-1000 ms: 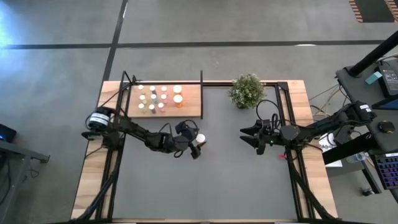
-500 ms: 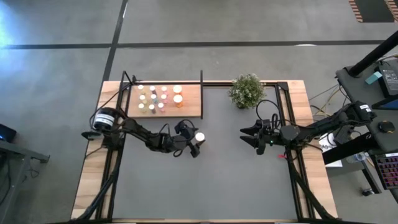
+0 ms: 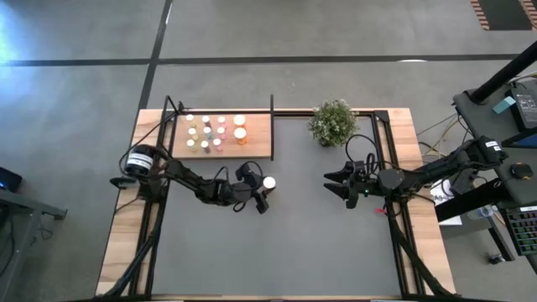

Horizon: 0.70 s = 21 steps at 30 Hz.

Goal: Pick and place medicine bottles onto shelf by color
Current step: Put the orange pill bottle on the shelf aligned with the other orange pill bottles

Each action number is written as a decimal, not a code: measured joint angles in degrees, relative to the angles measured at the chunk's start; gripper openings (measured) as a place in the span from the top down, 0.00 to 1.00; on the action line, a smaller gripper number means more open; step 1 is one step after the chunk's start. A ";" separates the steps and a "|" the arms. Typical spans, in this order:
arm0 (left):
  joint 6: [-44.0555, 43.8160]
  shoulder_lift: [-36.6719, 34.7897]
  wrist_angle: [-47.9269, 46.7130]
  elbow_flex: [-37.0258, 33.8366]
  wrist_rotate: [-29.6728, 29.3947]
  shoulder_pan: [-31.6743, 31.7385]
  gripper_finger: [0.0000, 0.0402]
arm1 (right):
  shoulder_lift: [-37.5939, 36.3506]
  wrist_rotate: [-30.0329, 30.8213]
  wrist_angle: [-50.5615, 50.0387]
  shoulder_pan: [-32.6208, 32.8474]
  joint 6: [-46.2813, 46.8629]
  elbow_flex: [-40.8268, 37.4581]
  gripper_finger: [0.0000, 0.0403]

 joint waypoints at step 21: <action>-3.78 -21.72 -1.80 -15.76 -30.47 2.89 0.54 | 0.01 -0.01 -0.49 0.00 0.00 -0.02 0.43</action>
